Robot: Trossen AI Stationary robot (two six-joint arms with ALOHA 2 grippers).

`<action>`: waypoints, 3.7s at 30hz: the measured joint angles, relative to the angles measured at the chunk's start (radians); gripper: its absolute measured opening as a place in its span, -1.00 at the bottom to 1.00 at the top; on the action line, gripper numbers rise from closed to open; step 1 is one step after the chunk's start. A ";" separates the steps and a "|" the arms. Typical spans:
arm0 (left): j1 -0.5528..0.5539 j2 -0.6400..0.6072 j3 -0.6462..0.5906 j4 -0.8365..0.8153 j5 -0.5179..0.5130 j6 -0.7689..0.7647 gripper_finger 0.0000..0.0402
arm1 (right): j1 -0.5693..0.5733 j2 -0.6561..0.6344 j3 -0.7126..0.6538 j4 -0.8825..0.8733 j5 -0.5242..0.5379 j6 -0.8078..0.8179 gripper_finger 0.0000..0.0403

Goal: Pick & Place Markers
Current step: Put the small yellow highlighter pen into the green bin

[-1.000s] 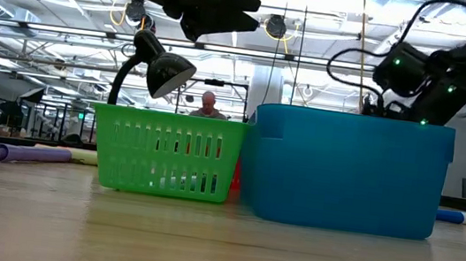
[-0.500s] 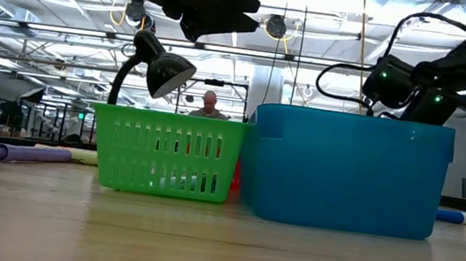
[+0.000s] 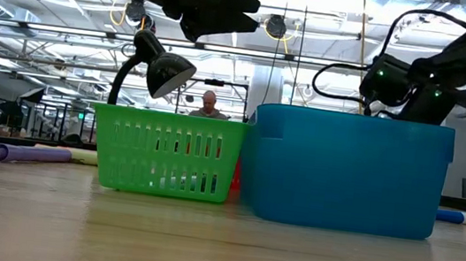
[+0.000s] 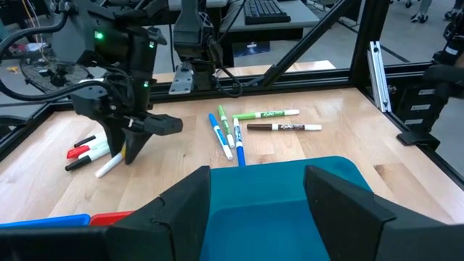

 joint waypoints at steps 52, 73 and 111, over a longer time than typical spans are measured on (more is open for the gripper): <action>0.034 0.148 0.004 0.400 -0.013 0.038 0.13 | 0.725 -0.155 -0.002 1.060 -0.061 -0.135 -0.88; -0.003 0.347 0.261 0.449 0.085 0.160 0.13 | 0.728 -0.124 -0.002 1.094 -0.055 -0.154 -0.88; -0.046 0.238 0.276 0.204 -0.021 0.121 -0.82 | 0.729 -0.133 -0.001 1.072 0.104 -0.096 -0.50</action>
